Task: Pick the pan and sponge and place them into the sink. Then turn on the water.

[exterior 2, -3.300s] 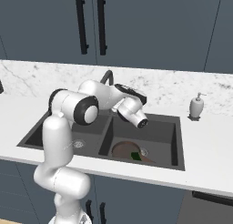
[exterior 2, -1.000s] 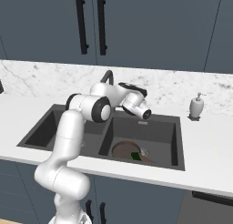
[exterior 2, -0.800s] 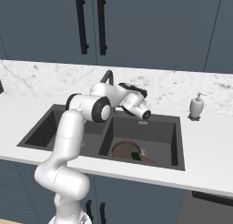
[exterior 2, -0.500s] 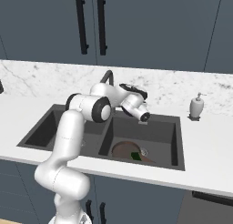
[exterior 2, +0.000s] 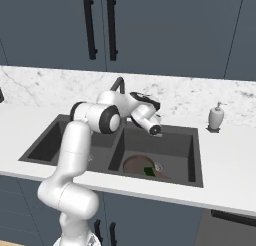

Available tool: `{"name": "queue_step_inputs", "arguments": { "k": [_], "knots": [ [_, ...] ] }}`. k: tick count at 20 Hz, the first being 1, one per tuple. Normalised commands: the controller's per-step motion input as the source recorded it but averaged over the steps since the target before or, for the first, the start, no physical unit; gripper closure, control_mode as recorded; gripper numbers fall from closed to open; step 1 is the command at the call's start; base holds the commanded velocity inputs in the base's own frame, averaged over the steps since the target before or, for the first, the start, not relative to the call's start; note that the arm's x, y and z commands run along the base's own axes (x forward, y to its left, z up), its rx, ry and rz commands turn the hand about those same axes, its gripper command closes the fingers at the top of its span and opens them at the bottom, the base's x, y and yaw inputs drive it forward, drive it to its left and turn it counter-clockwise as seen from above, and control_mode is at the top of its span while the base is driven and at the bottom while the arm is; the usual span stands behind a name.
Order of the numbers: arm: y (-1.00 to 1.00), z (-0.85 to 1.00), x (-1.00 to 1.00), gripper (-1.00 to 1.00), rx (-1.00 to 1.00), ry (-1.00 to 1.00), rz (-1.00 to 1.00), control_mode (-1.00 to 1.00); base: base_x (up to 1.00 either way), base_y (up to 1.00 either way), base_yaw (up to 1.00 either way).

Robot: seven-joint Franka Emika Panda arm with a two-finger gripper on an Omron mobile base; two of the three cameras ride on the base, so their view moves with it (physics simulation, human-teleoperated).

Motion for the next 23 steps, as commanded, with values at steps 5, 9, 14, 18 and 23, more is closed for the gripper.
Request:
{"name": "queue_step_inputs", "arguments": {
  "k": [5, 9, 14, 18, 23],
  "knots": [
    [-0.96, 0.00, 0.00, 1.00, 0.12, 0.11, -0.10, -1.00, 0.00, 0.00, 0.00],
    [-0.85, 0.00, -0.01, 1.00, 0.11, 0.03, -0.03, -1.00, 0.00, 0.00, 0.00],
    [-0.80, 0.00, -0.19, 1.00, 0.12, 0.00, 0.00, -1.00, 0.00, 0.00, 0.00],
    [-0.66, 0.32, -0.64, 1.00, 0.21, -0.15, 0.00, -1.00, 0.00, 0.00, 0.00],
    [-0.79, 0.59, -0.79, 1.00, 0.26, -0.20, 0.00, -1.00, 0.00, 0.00, 0.00]
  ]
}}
